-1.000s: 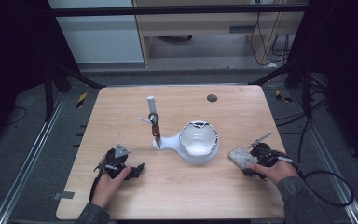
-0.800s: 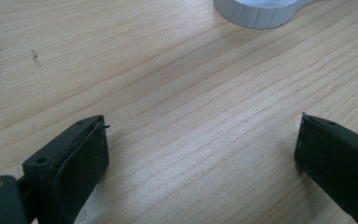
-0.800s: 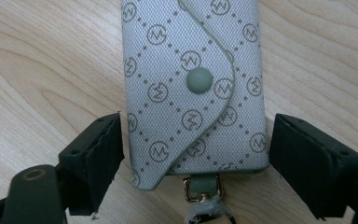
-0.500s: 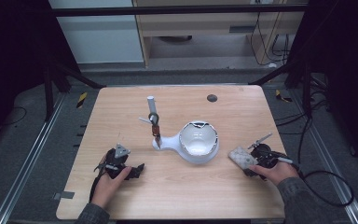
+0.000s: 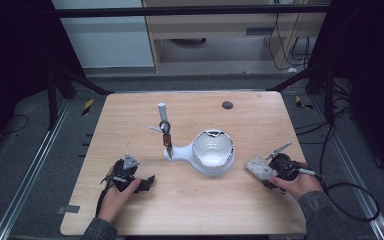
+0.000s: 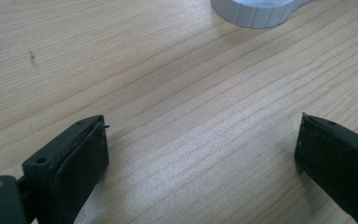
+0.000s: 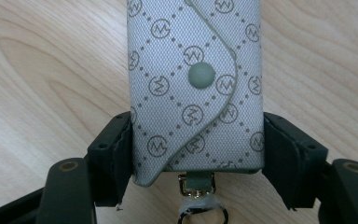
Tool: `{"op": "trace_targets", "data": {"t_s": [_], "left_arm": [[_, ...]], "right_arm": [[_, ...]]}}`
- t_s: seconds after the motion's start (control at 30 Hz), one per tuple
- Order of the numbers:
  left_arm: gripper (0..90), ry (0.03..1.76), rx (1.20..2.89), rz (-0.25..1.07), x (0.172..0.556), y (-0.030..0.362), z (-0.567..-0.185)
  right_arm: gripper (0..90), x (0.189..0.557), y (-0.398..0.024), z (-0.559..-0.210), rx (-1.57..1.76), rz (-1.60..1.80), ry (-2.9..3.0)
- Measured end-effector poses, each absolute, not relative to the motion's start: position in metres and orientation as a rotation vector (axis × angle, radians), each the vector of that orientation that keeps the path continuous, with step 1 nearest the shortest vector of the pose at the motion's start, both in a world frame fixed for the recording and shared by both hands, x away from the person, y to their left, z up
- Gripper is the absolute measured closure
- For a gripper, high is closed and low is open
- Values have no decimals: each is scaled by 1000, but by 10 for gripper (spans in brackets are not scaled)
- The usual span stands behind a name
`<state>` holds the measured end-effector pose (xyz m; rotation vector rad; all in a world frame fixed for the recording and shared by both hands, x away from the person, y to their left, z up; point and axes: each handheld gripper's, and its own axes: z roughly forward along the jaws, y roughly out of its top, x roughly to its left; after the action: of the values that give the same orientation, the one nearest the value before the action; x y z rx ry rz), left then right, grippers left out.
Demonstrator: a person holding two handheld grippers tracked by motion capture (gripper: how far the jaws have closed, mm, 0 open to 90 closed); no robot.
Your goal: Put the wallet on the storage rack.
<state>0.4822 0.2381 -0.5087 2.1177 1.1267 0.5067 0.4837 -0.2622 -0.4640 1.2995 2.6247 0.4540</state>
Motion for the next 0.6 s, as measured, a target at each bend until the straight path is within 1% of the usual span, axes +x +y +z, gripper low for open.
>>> {"op": "trace_targets", "data": {"t_s": [0.6], "left_arm": [[17,1134,2116,509,482,238,-509]], "right_arm": [[314,469,-245,-395,1123,502,2590]]}}
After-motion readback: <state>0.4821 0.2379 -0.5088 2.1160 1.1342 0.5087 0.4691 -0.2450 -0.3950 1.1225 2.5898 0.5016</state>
